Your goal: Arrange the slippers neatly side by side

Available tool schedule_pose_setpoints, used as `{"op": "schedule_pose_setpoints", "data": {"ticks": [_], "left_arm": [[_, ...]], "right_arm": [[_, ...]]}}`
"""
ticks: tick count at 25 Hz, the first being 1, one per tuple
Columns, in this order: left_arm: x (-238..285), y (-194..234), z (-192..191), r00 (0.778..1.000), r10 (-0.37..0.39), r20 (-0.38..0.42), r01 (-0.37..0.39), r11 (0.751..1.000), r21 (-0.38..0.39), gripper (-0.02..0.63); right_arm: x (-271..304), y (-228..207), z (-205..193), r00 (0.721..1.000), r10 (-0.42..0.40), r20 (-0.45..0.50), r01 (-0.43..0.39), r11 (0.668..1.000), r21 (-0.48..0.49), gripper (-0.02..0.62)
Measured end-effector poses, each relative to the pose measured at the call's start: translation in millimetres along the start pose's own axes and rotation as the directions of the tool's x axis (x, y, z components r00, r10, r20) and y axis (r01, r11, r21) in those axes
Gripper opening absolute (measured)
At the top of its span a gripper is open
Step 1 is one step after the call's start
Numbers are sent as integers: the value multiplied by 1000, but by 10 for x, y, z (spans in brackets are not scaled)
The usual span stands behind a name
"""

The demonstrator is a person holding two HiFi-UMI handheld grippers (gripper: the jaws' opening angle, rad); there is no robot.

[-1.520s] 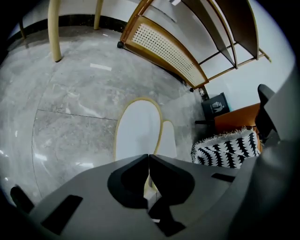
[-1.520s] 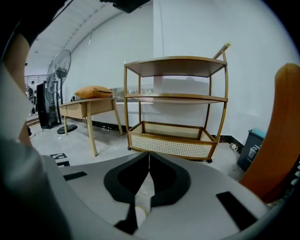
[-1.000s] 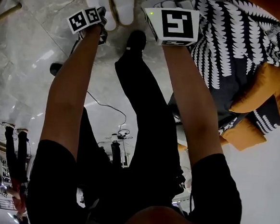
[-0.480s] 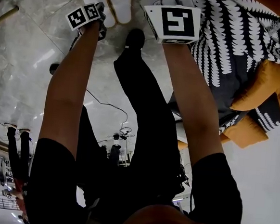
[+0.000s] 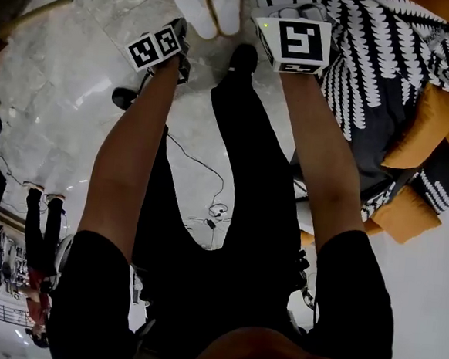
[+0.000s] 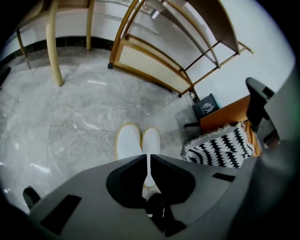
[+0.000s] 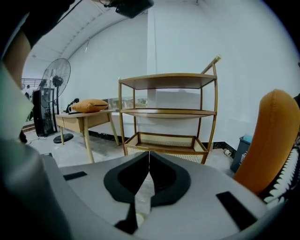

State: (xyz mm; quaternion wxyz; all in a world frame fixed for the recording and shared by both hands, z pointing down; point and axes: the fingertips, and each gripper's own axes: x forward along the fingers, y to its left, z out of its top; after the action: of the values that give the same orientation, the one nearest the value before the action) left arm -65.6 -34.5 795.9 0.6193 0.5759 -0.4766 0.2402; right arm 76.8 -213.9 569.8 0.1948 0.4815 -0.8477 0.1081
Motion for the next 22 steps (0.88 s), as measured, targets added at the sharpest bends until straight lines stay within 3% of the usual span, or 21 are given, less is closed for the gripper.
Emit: {"op": "schedule_pose_setpoints", "data": {"ticks": [2, 4, 7, 9, 12, 16, 20, 22], "left_arm": [[-520, -149, 234, 995, -30, 99, 25, 998, 53, 26], [-1092, -420, 481, 976, -77, 204, 51, 990, 133, 21], [-2041, -972, 823, 929, -158, 333, 66, 960, 272, 17], [-2737, -1399, 1019, 881, -213, 422, 62, 937, 343, 15], [-3806, -2039, 1316, 771, -288, 568, 31, 907, 419, 15], [-5085, -2843, 1598, 585, -371, 721, -78, 859, 506, 15], [-6134, -3310, 1606, 450, -404, 797, -159, 841, 516, 15], [-6587, -3424, 1592, 395, -422, 816, -188, 833, 521, 15]], "right_arm": [[-139, 129, 217, 1000, -1, 1, 1, 1000, 17, 32], [-354, 266, 486, 1000, 4, -5, -4, 999, 34, 32], [-756, 458, 1002, 1000, 13, -12, -12, 998, 68, 32], [-1053, 569, 1443, 1000, 29, -3, -29, 995, 98, 32], [-1459, 649, 2206, 996, 64, 59, -70, 990, 118, 32], [-1903, 356, 3118, 982, 90, 163, -117, 979, 165, 32], [-2485, 145, 3949, 966, 104, 235, -136, 983, 125, 32], [-2738, 61, 4352, 953, 102, 285, -130, 988, 81, 32]]}}
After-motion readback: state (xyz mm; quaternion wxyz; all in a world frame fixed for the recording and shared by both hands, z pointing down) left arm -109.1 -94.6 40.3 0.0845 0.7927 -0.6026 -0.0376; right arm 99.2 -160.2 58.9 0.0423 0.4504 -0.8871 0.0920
